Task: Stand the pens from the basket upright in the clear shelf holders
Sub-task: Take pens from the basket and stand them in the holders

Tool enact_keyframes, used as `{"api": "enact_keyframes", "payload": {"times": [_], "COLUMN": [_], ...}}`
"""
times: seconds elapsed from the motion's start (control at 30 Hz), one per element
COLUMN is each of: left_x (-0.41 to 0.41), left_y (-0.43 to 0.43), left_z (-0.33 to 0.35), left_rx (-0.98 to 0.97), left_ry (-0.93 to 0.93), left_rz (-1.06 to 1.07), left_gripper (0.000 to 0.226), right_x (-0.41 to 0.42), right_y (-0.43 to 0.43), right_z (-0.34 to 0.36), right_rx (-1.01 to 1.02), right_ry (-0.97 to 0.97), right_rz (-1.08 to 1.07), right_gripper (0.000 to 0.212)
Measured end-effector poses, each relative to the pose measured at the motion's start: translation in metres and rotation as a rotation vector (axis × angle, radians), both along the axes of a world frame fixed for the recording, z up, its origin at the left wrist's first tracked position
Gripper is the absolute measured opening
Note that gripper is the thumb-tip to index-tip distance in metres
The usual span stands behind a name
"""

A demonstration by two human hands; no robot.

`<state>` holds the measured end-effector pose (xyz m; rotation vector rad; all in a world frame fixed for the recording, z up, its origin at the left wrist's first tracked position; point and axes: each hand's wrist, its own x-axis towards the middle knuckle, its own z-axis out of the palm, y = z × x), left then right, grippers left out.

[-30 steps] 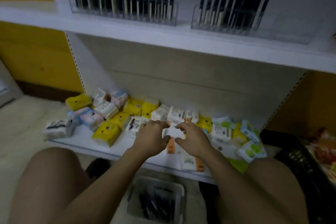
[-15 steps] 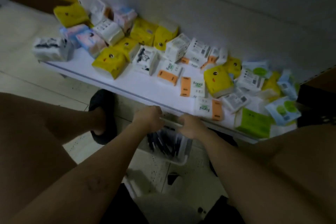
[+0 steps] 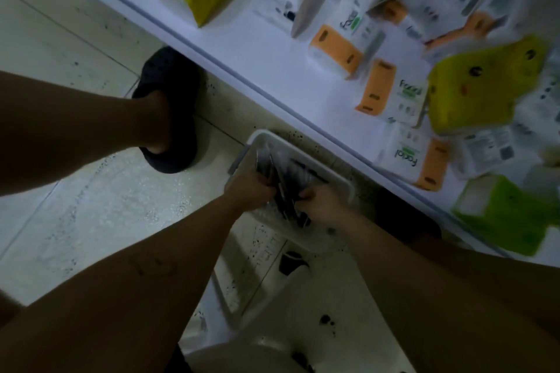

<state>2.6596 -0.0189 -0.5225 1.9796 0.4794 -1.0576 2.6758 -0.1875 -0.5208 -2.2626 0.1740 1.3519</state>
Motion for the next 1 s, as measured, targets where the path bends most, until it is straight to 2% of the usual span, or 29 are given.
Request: {"api": "enact_keyframes", "payload": {"times": [0.07,0.2,0.27,0.33,0.43,0.6,0.73,0.83,0.9,0.97,1.0], "left_x": [-0.002,0.006,0.010,0.011,0.010,0.004,0.000,-0.002,-0.001,-0.002,-0.002], "left_y": [0.000,-0.006,-0.007,-0.008,-0.007,-0.003,0.002,0.001,0.001,0.001,0.002], "left_z": [-0.012,-0.020,-0.026,-0.034,-0.043,-0.051,-0.054,-0.050,-0.047,-0.045,-0.044], "left_rx": [0.037,0.040,0.022,0.058,0.080,0.062,0.069,0.068,0.053,0.043,0.036], "left_ry": [0.034,0.086,0.109,0.113,0.097,0.057,0.017,0.003,0.006,0.004,0.006], "left_rz": [-0.067,-0.151,-0.151,-0.201,-0.225,0.014,0.235,0.314,0.366,0.427,0.454], "left_gripper": [0.027,0.039,0.042,0.041,0.032,0.025,0.020,0.018,0.017,0.020,0.021], "right_x": [0.003,0.008,0.011,0.017,0.024,0.025,0.024,0.022,0.021,0.018,0.016], "right_y": [0.008,0.020,0.024,0.029,0.037,0.049,0.052,0.054,0.057,0.060,0.060], "right_z": [-0.015,-0.032,-0.035,-0.039,-0.041,-0.051,-0.062,-0.064,-0.058,-0.051,-0.051], "right_rx": [-0.010,0.015,0.011,-0.017,-0.029,-0.003,-0.015,-0.053,-0.070,-0.061,-0.043], "right_ry": [0.012,-0.020,-0.011,-0.025,-0.076,-0.071,-0.014,-0.016,-0.041,-0.085,-0.113], "right_rz": [0.007,0.085,0.159,0.243,0.303,0.329,0.496,0.518,0.457,0.388,0.376], "right_gripper": [0.013,0.025,0.011,0.029,0.038,0.038,0.036,0.048,0.054,0.045,0.032]}}
